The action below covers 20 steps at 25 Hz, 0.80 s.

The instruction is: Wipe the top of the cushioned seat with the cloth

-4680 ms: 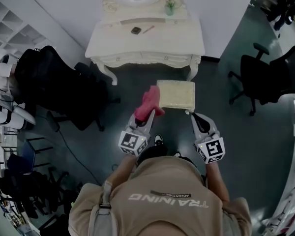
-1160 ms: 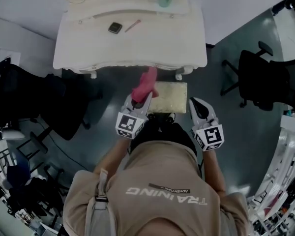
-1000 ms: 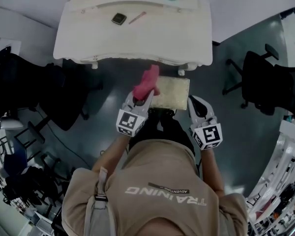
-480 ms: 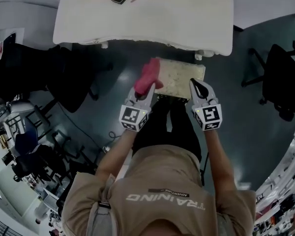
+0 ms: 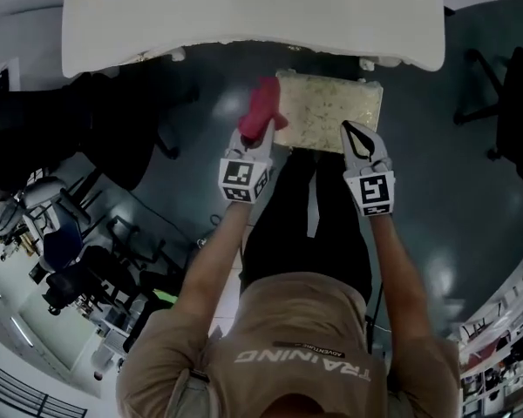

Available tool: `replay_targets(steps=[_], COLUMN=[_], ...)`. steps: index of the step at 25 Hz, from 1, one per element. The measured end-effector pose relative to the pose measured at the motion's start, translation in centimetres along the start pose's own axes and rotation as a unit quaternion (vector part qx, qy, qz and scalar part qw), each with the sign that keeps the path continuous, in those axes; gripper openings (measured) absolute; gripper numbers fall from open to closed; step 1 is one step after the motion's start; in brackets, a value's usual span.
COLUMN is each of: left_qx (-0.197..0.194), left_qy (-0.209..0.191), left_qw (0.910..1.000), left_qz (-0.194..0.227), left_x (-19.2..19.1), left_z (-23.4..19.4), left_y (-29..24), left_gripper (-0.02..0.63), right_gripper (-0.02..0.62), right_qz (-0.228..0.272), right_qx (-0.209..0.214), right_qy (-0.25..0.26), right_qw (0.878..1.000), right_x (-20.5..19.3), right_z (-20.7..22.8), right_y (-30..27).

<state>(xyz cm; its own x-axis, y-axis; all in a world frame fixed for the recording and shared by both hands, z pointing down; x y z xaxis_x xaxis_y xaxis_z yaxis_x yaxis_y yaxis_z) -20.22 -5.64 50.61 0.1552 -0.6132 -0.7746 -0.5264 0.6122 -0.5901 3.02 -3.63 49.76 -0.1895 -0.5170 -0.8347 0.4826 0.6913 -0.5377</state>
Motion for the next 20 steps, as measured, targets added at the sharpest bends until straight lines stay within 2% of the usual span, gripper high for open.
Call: replay_targets(steps=[8, 20], left_qx=[-0.007, -0.014], left_qy=[-0.003, -0.02], left_qw=[0.9994, 0.9973], left_qz=[-0.034, -0.069], left_x=[-6.1, -11.2], left_z=[-3.5, -10.8], left_y=[-6.6, -10.6], left_gripper=[0.038, 0.038], right_gripper=[0.002, 0.002], right_qz=[-0.044, -0.067], right_qx=[0.007, 0.012], right_qy=[-0.024, -0.043], right_qw=[0.999, 0.997], right_x=[-5.9, -7.8], right_z=[-0.5, -2.5], right_y=[-4.0, -9.9])
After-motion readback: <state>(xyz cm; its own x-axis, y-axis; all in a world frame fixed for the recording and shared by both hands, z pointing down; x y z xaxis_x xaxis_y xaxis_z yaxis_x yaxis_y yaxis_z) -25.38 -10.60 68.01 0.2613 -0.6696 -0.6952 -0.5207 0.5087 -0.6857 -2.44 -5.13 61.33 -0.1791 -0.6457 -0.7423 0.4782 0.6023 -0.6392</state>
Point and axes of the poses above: the fingertips, and each gripper's own axes: y backward along the fingers, z to its right, x out of its top, the point moved 7 cm from there along y, backward along the fingers, and after that the axes turned 4 degrees about -x, right-handed, at the moved point
